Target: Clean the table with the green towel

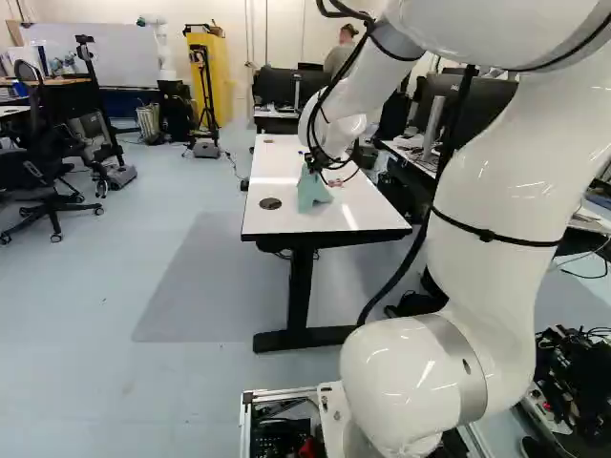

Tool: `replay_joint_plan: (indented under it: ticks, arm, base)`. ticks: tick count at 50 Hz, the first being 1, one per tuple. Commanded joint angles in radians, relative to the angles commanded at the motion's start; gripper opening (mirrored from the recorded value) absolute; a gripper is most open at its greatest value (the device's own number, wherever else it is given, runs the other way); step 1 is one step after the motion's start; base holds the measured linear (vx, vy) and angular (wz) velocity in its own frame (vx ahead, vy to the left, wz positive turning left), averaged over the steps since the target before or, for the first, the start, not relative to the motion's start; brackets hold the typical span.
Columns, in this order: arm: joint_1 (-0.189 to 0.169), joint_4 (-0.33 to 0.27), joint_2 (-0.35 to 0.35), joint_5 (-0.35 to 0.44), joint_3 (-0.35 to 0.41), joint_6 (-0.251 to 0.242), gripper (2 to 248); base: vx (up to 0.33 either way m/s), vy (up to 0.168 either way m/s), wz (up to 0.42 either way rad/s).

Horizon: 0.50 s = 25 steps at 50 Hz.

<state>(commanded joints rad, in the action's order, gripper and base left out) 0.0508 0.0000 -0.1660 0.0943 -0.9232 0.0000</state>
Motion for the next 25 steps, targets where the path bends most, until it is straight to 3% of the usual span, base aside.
replay_joint_plan:
  ticks: [25]
  arm:
    - [0.000,0.000,-0.057,0.000,-0.006,0.000,21]
  base:
    - [0.000,0.000,0.000]
